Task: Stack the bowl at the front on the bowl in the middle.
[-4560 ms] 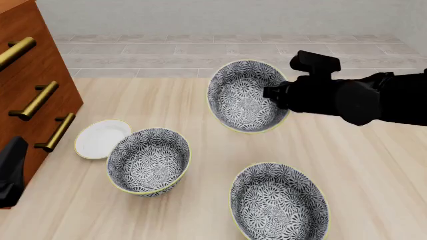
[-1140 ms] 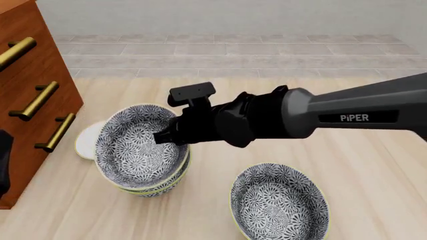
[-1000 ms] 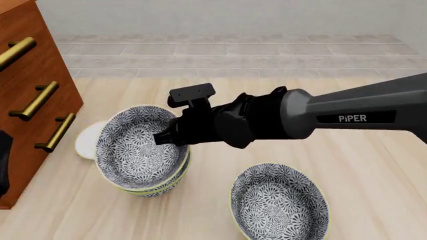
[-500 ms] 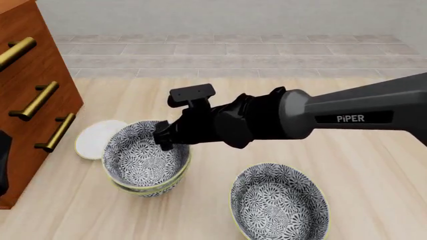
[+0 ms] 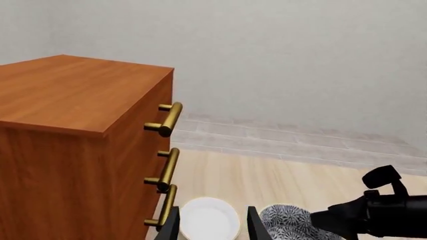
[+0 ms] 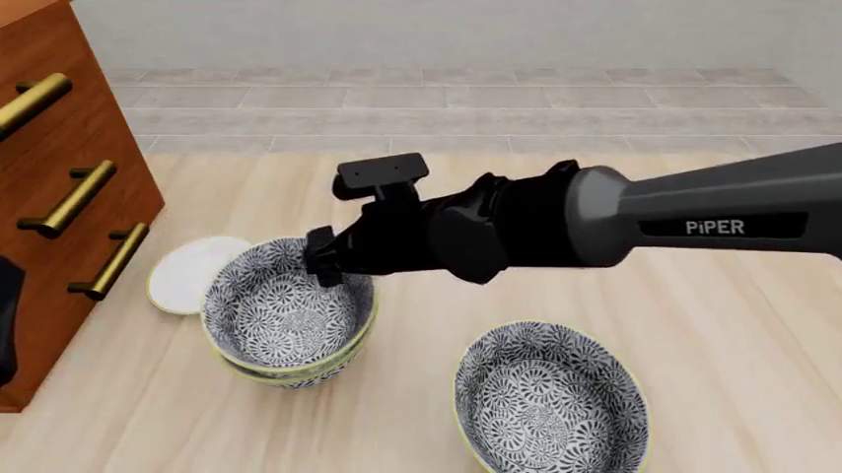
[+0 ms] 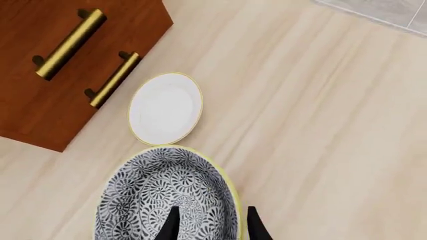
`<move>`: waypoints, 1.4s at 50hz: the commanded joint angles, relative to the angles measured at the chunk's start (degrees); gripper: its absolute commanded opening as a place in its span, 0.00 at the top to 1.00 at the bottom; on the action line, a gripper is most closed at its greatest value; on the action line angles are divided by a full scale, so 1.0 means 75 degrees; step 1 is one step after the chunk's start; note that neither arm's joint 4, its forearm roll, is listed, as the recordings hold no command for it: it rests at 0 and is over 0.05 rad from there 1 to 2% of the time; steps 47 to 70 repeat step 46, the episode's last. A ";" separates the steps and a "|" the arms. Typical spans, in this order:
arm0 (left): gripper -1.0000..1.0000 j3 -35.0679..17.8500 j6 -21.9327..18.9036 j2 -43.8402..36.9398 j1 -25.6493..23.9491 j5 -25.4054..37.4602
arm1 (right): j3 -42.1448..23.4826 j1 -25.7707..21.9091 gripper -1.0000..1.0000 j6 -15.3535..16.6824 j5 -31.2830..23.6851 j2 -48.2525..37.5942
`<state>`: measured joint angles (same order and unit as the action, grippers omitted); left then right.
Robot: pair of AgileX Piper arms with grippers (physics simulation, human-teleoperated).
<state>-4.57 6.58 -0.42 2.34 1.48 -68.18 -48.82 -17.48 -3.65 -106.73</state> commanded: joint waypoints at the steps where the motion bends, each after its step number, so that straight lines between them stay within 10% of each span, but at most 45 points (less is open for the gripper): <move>1: 0.00 0.0011 -0.0005 -0.0153 -0.0020 -0.0167 | 0.0055 0.0053 0.00 0.0194 -0.0143 0.0521; 46: 0.00 -0.0226 0.0020 0.0041 -0.0098 0.0090 | -0.0138 0.0177 0.00 0.0762 -0.1601 0.3866; 70: 0.00 -0.0226 0.0020 0.0041 -0.0098 0.0090 | -0.0138 0.0177 0.00 0.0762 -0.1601 0.3866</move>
